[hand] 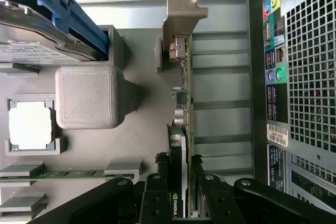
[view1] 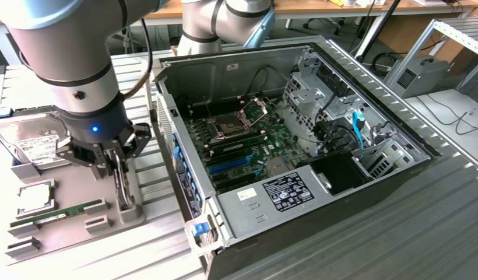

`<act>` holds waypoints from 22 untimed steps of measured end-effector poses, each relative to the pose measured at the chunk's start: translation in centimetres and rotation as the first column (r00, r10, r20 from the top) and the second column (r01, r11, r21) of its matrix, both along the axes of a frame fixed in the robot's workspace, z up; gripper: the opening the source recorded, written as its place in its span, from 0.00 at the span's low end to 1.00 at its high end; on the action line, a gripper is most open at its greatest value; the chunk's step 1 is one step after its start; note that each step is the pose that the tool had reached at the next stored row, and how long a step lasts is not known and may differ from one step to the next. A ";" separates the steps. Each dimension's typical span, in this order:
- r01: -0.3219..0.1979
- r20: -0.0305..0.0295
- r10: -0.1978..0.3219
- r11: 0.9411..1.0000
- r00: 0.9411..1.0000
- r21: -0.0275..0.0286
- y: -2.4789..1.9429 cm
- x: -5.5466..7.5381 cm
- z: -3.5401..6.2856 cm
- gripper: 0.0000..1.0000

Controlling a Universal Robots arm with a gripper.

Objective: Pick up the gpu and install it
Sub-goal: 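Pick up the gpu and move the gpu toward the slot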

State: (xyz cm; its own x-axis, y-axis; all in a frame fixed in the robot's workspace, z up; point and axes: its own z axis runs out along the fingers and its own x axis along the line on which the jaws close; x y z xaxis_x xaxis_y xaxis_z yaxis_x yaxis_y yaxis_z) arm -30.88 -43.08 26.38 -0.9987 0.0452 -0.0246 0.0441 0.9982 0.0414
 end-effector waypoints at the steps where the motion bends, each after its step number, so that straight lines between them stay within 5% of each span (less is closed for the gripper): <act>1: 0.000 0.000 0.000 1.000 1.000 0.000 0.00 0.0 0.33 0.27; 22: 0.000 0.000 0.000 1.000 1.000 0.000 0.02 0.0 9.38 0.27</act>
